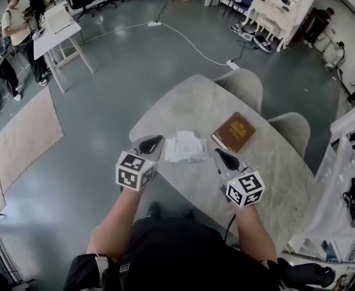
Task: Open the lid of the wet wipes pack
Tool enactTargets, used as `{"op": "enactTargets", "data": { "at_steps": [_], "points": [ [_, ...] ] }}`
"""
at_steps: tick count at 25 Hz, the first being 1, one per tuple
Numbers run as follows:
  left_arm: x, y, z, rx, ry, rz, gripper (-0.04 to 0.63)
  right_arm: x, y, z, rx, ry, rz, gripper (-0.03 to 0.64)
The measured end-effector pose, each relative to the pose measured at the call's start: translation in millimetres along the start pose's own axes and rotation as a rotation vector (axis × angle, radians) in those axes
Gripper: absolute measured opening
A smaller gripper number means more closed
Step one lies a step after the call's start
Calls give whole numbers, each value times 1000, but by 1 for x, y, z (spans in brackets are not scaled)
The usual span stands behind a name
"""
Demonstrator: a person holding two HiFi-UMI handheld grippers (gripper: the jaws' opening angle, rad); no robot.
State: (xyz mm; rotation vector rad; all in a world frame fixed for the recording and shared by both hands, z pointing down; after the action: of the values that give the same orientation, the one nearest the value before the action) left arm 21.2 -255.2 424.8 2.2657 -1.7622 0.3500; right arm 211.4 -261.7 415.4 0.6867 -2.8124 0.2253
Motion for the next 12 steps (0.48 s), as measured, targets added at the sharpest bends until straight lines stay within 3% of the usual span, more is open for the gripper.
{"op": "enactTargets", "data": {
  "at_steps": [8, 12],
  "points": [
    [-10, -28, 81, 99, -138, 0, 20, -39, -21, 66, -62, -148, -10, 3],
    [-26, -29, 98, 108, -179, 13, 20, -50, -13, 83, -78, -183, -8, 2]
  ]
}}
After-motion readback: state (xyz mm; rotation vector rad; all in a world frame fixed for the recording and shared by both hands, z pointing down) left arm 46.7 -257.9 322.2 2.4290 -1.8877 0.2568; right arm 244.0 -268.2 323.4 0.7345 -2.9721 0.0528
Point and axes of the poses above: the fingertips, and each gripper's own axes: x forward along the fingers, y to its left, z out of its top, the point moved 1 cm from there along -x, backward along the fingers, and after that the axes turned 10 degrees about z, right-handed, at the moved point
